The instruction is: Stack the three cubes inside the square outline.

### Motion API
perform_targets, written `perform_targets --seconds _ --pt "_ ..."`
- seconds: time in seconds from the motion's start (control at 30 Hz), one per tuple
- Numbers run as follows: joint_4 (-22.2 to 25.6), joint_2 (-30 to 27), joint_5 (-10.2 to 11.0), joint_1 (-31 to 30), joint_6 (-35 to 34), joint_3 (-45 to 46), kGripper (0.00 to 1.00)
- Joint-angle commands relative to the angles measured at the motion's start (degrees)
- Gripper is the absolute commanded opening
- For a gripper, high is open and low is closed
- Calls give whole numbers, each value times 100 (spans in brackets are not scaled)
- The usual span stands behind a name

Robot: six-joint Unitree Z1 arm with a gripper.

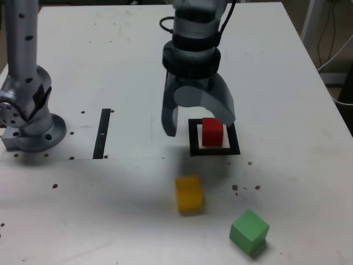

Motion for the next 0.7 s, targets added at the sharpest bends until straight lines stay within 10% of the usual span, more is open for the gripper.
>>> perform_targets --seconds 0.0,0.67 --pt "54 -55 -26 -149 -127 0 99" --pt "44 205 -452 -1610 -1195 -153 99"
